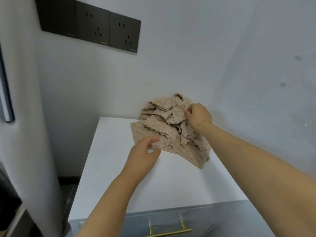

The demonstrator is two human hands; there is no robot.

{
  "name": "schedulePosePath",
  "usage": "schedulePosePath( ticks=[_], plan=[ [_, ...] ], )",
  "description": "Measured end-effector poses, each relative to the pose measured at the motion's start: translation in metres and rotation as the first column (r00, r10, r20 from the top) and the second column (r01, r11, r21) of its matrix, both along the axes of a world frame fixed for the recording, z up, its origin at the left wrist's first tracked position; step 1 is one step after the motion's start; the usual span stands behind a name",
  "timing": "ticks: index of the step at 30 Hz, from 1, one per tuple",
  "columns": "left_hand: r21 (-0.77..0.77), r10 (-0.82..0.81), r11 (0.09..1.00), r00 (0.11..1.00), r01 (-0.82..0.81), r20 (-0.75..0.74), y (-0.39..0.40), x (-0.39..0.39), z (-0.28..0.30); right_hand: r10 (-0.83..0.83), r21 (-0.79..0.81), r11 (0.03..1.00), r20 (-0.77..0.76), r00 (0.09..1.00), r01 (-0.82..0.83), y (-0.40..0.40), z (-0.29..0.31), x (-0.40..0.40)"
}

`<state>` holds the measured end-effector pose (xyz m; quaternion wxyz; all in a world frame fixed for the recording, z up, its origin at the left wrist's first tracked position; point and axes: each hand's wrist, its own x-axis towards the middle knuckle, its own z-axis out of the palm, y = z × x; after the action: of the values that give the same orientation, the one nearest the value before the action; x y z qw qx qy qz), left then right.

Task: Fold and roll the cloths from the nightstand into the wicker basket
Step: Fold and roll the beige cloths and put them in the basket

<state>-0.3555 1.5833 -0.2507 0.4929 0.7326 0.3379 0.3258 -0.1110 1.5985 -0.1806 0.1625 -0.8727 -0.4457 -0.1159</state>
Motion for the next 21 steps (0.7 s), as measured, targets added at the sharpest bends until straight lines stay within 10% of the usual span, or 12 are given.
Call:
schedulePosePath(
  ticks=[13,21],
  plan=[
    [-0.081,0.064,0.995,0.995,-0.057,0.074,-0.001,-0.038,0.021,0.296,0.65,0.76,-0.32,0.9,-0.019,-0.051,0.078,-0.024],
    [-0.331,0.154,0.941,0.96,-0.07,0.235,-0.026,-0.087,0.037,0.474,0.563,0.816,-0.525,0.707,-0.13,-0.101,0.071,-0.124]
  ],
)
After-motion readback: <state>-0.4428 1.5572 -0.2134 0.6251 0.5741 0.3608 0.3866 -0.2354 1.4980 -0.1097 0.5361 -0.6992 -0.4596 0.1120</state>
